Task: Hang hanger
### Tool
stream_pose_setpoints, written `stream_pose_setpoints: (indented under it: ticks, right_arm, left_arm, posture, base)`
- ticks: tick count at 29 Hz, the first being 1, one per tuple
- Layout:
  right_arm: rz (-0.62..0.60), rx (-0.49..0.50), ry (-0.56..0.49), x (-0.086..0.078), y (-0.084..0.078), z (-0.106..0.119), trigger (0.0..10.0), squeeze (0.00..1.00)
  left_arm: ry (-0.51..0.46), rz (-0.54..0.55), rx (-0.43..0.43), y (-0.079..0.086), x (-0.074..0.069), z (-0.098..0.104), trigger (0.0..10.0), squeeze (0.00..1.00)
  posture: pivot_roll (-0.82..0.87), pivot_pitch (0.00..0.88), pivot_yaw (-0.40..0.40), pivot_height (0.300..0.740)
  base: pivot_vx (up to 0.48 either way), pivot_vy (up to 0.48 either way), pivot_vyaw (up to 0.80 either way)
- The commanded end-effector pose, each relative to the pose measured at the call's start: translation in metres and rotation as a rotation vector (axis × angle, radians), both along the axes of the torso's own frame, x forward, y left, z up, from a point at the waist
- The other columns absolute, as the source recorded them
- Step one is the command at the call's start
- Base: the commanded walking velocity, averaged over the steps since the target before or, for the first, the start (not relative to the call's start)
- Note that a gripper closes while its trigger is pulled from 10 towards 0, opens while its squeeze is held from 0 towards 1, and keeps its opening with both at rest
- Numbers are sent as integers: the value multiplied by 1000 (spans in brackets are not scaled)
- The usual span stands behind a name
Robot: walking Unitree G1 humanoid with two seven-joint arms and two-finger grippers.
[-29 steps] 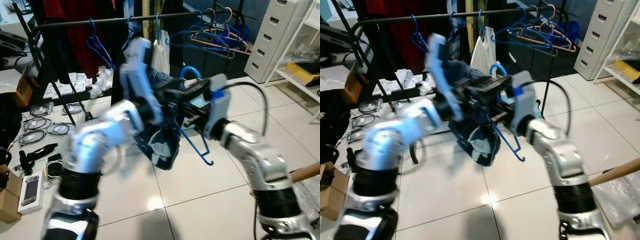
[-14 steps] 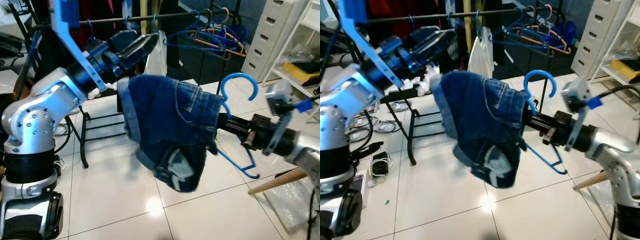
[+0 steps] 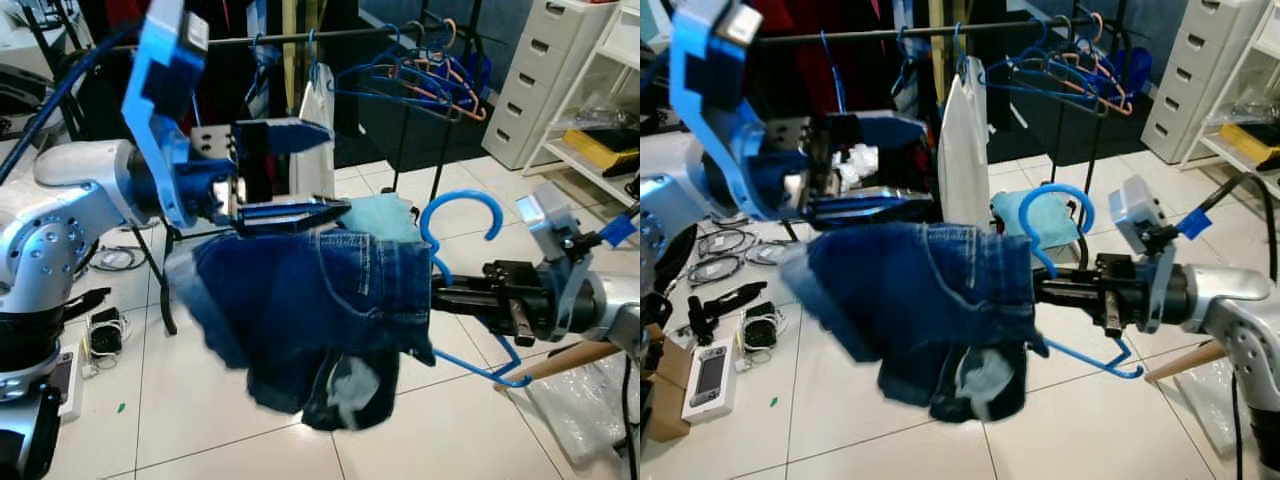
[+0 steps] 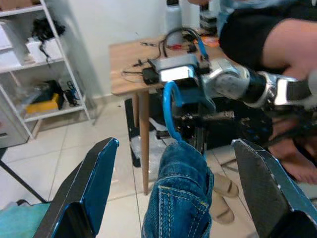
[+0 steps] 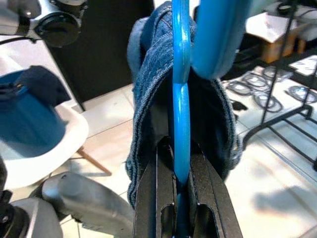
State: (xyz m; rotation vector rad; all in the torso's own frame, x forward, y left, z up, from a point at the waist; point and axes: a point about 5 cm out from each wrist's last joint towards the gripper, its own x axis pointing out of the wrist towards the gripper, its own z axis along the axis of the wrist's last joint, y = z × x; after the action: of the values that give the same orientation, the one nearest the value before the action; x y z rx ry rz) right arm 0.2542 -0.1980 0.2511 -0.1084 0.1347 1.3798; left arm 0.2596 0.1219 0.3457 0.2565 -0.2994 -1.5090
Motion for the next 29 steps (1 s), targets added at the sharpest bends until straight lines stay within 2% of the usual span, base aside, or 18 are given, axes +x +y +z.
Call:
stream_pose_setpoints:
  ticks: [1,4,5,6,7,9,10,12,13,14,16,21,23,26,27,28,29]
  right_arm:
    - [76,6,-48,-1,12,8,10000,0]
    - [76,6,-48,-1,12,8,10000,0]
    - [88,3,-59,1,16,9,10000,0]
    - [88,3,-59,1,16,9,10000,0]
    - [105,4,-68,0,21,9,10000,0]
    - [105,4,-68,0,21,9,10000,0]
    - [127,-13,-76,-1,26,8,10000,0]
    - [127,-13,-76,-1,26,8,10000,0]
    - [146,-26,-79,-1,29,7,10000,0]
    - [146,-26,-79,-1,29,7,10000,0]
    - [178,-53,-76,-4,34,4,10000,0]
    - [194,-69,-72,-6,36,2,10000,0]
    - [197,-88,-71,-6,36,0,10000,0]
    - [198,-92,-70,-6,36,-1,10000,0]
    - [200,-96,-70,-6,36,-1,10000,0]
    - [200,-96,-70,-6,36,-1,10000,0]
    - [202,-98,-70,-6,37,-1,10000,0]
  left_arm:
    - [13,-41,120,-4,-4,-14,10000,0]
    - [13,-41,120,-4,-4,-14,10000,0]
    - [22,-46,173,-5,-4,-23,10000,0]
    - [22,-46,173,-5,-4,-23,10000,0]
    - [14,-35,224,-5,-2,-31,10000,0]
    - [14,-35,224,-5,-2,-31,10000,0]
    - [-2,-12,282,-5,1,-39,10000,0]
    - [-2,-12,282,-5,1,-39,10000,0]
    - [-26,6,336,-4,5,-44,10000,0]
    - [-26,6,336,-4,5,-44,10000,0]
    - [-59,50,421,1,12,-51,10000,0]
    - [-81,75,472,6,15,-53,10000,0]
    - [-91,69,523,10,16,-55,10000,0]
    - [-97,68,543,11,16,-56,10000,0]
    - [-102,66,571,13,16,-58,8706,0]
    - [-102,66,571,13,16,-58,8706,0]
    - [-105,57,598,14,16,-60,3059,0]
  posture:
    - [-76,81,21,740]
    - [-76,81,21,740]
    - [-76,81,21,740]
    - [-76,81,21,740]
    - [-74,81,22,740]
    - [-74,81,22,740]
    - [-74,81,23,740]
    - [-74,81,23,740]
    - [-70,81,22,740]
    - [-70,81,22,740]
    - [-65,85,23,740]
    - [-65,87,24,740]
    - [-64,89,23,740]
    - [-63,89,23,740]
    - [-63,91,23,740]
    - [-63,91,23,740]
    - [-62,92,23,740]
  base:
    - [0,0,0]
    - [0,0,0]
    - [0,0,0]
    - [0,0,0]
    - [0,0,0]
    - [0,0,0]
    - [0,0,0]
    - [0,0,0]
    - [0,0,0]
    - [0,0,0]
    - [0,0,0]
    - [0,0,0]
    - [0,0,0]
    - [0,0,0]
    - [0,0,0]
    - [0,0,0]
    - [0,0,0]
